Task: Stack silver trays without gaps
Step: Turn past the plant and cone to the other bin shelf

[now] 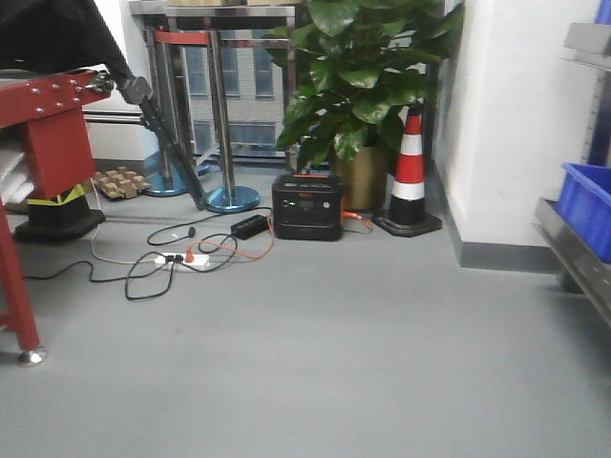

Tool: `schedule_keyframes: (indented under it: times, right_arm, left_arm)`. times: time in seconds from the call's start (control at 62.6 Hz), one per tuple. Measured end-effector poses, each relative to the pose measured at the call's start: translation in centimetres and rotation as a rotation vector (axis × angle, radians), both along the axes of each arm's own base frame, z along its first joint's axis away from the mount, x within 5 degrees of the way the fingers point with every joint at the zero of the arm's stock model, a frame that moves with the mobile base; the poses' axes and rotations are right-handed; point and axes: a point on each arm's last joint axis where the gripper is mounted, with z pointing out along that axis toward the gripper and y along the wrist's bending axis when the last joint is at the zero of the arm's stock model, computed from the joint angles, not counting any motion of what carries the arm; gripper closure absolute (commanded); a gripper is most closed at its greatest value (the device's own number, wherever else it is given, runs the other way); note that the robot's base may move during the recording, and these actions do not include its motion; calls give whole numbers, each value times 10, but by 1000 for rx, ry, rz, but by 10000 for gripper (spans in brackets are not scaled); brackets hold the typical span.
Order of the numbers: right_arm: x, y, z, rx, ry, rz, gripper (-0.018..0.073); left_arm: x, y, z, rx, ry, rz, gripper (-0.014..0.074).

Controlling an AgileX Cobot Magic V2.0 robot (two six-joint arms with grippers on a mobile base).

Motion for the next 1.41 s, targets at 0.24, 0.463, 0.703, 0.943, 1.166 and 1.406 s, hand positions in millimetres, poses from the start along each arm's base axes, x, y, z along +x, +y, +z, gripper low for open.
schedule_keyframes:
  times: [0.24,0.463,0.703,0.943,1.166,1.406]
  right_arm:
    - [0,0,0,0,0,0,629]
    - [0,0,0,1,-2,0,629]
    - [0,0,0,2,-4,1,629]
    - [0,0,0,2,-4,1,629]
    - [0,0,0,2,-4,1,629]
    - [0,0,1,3,-7,2,629]
  left_arm:
    - [0,0,0,0,-1,0,613]
    - [0,0,1,-2,-4,0,613]
    - [0,0,1,-2,-4,0,613]
    - [0,0,1,0,-4,0,613]
    - [0,0,1,1,-5,0,613]
    - [0,0,1,3,-6,0,613]
